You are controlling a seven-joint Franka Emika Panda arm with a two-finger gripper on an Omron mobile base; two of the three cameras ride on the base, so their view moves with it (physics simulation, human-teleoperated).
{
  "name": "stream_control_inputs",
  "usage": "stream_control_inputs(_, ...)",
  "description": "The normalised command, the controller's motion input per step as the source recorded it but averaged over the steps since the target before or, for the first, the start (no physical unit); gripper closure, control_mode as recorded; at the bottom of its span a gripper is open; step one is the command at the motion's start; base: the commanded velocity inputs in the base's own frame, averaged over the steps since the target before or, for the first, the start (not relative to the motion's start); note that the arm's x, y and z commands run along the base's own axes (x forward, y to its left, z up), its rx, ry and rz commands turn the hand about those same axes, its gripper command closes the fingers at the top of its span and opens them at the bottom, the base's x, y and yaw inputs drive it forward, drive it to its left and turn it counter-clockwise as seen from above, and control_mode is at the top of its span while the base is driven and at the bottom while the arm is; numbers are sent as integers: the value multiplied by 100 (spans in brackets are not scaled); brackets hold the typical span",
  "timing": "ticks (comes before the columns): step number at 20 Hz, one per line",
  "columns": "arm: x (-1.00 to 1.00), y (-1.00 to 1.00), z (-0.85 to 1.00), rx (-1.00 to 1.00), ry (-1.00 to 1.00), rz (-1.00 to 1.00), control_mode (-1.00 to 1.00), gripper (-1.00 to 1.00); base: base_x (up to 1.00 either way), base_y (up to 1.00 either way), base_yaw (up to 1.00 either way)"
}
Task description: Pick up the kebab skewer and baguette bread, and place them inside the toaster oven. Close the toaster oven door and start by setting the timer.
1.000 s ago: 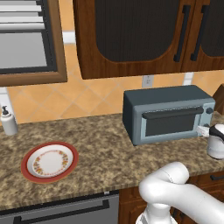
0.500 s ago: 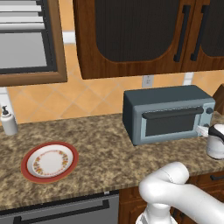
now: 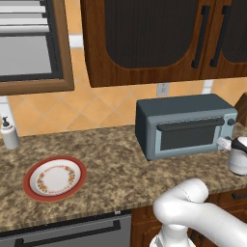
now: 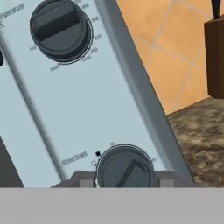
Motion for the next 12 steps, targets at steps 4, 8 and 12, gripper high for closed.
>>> stream_control_inputs(4, 0, 0, 0, 18, 0, -5, -100, 100, 0, 0, 0)
stream_control_inputs(8, 0, 0, 0, 21, 0, -7, -100, 100, 0, 0, 0)
stream_control_inputs(12, 0, 0, 0, 24, 0, -6, -100, 100, 0, 0, 0)
